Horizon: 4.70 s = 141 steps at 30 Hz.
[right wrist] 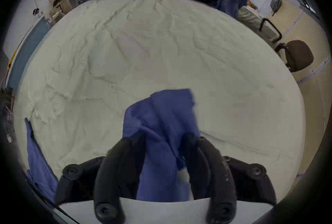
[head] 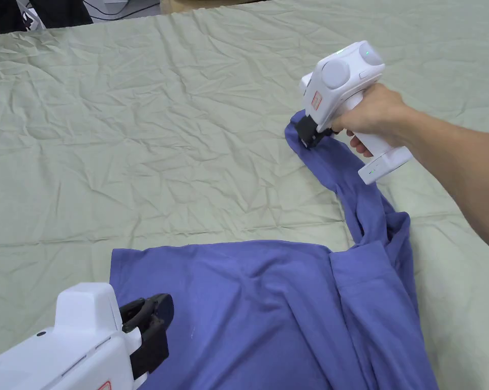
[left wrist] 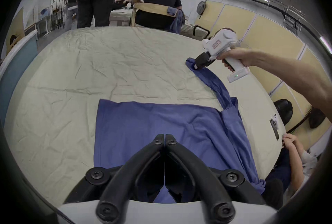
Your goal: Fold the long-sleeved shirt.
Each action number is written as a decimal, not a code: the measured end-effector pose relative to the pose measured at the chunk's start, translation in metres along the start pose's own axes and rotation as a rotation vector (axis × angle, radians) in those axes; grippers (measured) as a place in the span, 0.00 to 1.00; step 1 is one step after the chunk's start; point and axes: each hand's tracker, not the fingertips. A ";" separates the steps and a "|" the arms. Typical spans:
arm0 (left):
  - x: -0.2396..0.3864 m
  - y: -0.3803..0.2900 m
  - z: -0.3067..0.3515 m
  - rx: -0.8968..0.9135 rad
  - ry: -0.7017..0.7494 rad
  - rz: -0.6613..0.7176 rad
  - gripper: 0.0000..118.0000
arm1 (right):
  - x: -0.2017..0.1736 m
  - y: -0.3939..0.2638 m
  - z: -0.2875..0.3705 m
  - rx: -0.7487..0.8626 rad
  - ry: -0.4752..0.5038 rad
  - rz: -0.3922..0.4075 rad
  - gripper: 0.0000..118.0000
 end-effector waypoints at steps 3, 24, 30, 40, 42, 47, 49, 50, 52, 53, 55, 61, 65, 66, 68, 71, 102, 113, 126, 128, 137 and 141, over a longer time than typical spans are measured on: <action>-0.003 -0.004 -0.002 -0.012 0.015 0.000 0.00 | -0.003 -0.001 -0.002 0.026 -0.041 -0.008 0.32; 0.017 -0.017 0.083 0.060 -0.013 -0.022 0.00 | -0.040 -0.138 0.214 0.384 -0.015 -0.166 0.08; 0.027 -0.039 0.113 0.079 -0.038 -0.031 0.00 | -0.101 -0.232 0.246 0.430 -0.030 -0.057 0.08; 0.037 -0.058 0.126 0.070 -0.050 -0.030 0.00 | -0.176 -0.317 0.166 0.174 0.065 0.151 0.09; 0.037 -0.058 0.126 0.064 -0.047 -0.035 0.00 | -0.178 -0.319 0.161 0.165 0.077 0.141 0.09; 0.035 -0.058 0.126 0.061 -0.042 -0.032 0.00 | -0.189 -0.325 0.155 0.126 0.038 0.264 0.58; 0.035 -0.058 0.128 0.061 -0.034 -0.038 0.00 | -0.192 -0.328 0.161 0.132 0.079 0.302 0.58; 0.034 -0.058 0.129 0.063 -0.032 -0.040 0.00 | -0.194 -0.335 0.169 0.164 0.108 0.314 0.58; 0.033 -0.057 0.132 0.068 -0.027 -0.039 0.00 | -0.195 -0.340 0.184 0.197 0.121 0.293 0.58; 0.032 -0.057 0.134 0.071 -0.022 -0.039 0.00 | -0.195 -0.342 0.192 0.213 0.124 0.291 0.58; 0.031 -0.056 0.137 0.079 -0.009 -0.042 0.00 | -0.198 -0.353 0.218 0.292 0.071 0.260 0.58; 0.028 -0.060 0.149 0.115 0.038 -0.061 0.00 | -0.205 -0.392 0.280 0.504 -0.070 -0.053 0.58; 0.025 -0.069 0.156 0.135 0.057 -0.052 0.00 | -0.215 -0.427 0.302 0.593 -0.206 -0.294 0.29; 0.025 -0.072 0.158 0.136 0.064 -0.053 0.00 | -0.215 -0.435 0.305 0.606 -0.191 -0.359 0.18; 0.024 -0.077 0.160 0.134 0.079 -0.054 0.00 | -0.219 -0.448 0.307 0.611 -0.178 -0.411 0.09; 0.021 -0.084 0.163 0.132 0.080 -0.043 0.00 | -0.226 -0.460 0.307 0.619 -0.223 -0.371 0.01; -0.092 0.062 -0.127 -0.174 0.191 -0.117 0.57 | -0.163 -0.406 0.212 0.375 -0.084 -0.456 0.01; -0.093 0.048 -0.136 -0.170 0.208 -0.103 0.34 | -0.158 -0.404 0.200 0.339 -0.064 -0.481 0.01; -0.092 0.043 -0.138 -0.194 0.160 -0.082 0.06 | -0.041 -0.279 0.181 0.287 0.000 -0.411 0.59; -0.093 0.043 -0.138 -0.195 0.154 -0.084 0.06 | -0.018 -0.256 0.161 0.188 -0.012 -0.408 0.59; -0.083 0.042 -0.136 -0.202 0.159 -0.088 0.06 | 0.002 -0.234 0.056 -0.133 0.098 -0.488 0.49; -0.080 0.042 -0.137 -0.200 0.169 -0.091 0.06 | -0.010 -0.231 0.068 -0.067 0.007 -0.444 0.46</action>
